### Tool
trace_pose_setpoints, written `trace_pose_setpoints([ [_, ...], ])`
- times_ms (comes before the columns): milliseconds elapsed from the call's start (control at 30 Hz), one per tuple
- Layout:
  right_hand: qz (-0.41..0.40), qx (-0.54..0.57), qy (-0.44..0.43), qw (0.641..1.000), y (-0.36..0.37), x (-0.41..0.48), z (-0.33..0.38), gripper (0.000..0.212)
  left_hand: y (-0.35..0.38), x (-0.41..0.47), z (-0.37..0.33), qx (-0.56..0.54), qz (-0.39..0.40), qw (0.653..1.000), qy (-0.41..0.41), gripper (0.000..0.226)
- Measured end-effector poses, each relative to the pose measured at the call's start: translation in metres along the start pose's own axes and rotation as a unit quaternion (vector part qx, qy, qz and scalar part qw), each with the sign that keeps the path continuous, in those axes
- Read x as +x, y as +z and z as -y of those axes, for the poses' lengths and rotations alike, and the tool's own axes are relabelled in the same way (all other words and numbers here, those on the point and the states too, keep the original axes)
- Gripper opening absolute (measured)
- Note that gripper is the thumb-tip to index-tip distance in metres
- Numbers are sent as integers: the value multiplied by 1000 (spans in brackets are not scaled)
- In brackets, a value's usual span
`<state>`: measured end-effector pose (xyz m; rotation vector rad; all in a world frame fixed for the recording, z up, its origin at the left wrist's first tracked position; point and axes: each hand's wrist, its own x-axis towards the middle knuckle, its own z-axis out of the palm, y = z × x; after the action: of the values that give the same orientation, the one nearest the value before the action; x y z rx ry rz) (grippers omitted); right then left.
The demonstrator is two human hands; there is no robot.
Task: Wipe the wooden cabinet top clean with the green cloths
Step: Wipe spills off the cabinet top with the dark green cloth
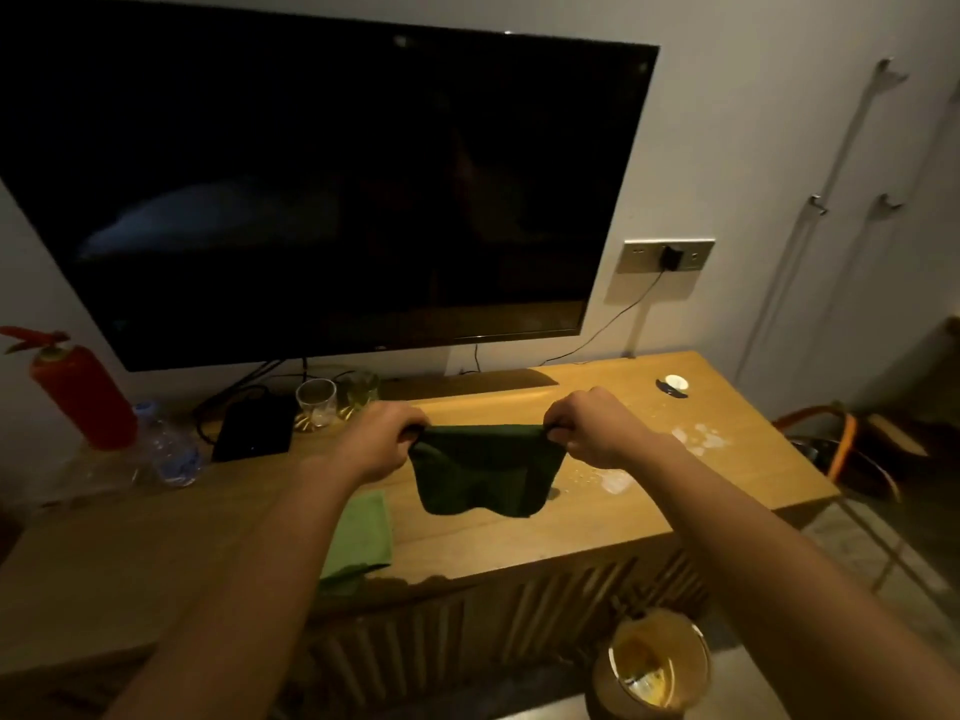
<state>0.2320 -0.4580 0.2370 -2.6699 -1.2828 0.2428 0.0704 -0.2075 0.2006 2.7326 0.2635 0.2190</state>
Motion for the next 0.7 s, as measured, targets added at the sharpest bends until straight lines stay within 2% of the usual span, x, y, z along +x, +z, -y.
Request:
trace_pose_setpoints([
  [167,22,-4,24,999,-10,-48,-36,27,26,-5,-50,-45,22,999,-1,28],
  [467,11,12,46,999,-25,-97,-136,27,68,25,-153,-26,13,1000,3,32],
  [700,31,24,56,998,-43,-115,-229,21,115,60,-230,-29,24,999,-15,37],
])
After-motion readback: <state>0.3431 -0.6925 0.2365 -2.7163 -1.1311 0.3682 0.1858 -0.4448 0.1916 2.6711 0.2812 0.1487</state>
